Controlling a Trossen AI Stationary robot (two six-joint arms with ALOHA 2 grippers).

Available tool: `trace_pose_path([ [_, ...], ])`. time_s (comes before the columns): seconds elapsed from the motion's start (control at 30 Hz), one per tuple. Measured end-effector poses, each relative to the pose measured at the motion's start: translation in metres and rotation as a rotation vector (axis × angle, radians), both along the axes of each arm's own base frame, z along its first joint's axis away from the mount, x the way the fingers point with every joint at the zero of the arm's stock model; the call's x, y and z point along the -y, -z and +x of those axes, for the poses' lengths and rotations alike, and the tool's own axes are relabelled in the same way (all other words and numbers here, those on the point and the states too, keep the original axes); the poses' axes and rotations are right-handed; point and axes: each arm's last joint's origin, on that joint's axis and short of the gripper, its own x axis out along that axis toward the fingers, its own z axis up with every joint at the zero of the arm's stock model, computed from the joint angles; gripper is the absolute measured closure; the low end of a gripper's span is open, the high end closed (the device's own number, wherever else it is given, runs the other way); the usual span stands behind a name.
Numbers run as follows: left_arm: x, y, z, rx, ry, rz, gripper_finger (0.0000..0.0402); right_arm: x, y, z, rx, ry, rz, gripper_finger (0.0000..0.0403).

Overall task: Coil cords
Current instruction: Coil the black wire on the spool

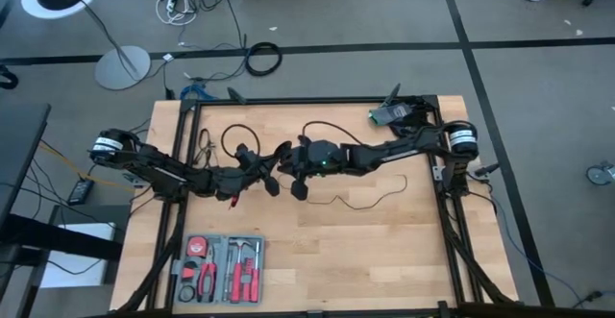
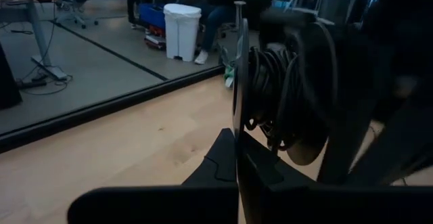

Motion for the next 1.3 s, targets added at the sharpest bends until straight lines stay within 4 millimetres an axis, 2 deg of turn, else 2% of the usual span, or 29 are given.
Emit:
trace_pose_path([
  [0.27,0.0,-0.005,0.0,0.064,0.003,-0.004,0.0401,-0.002,0.024,-0.006,-0.084,0.052,-0.009,0.0403],
  [0.53,0.001,-0.001,-0.007,0.107,0.016,-0.013,0.0401,-0.007,0.05,-0.023,-0.03,0.094,0.031,0.0403],
  [0.77,0.0,0.008,-0.02,0.158,0.019,-0.057,0.0401,-0.009,0.062,-0.036,0.053,0.091,0.075,0.0399],
  [0.9,0.001,0.007,-0.021,0.172,0.044,-0.065,0.0401,-0.01,0.066,-0.038,0.02,0.079,0.078,0.0379],
  [1.13,0.001,0.008,-0.02,0.166,0.062,-0.067,0.0401,-0.012,0.078,-0.043,-0.083,0.101,0.127,0.0319],
  [1.3,0.001,0.016,-0.027,0.136,0.103,-0.074,0.0401,-0.019,0.078,-0.046,-0.032,0.054,0.131,0.029],
])
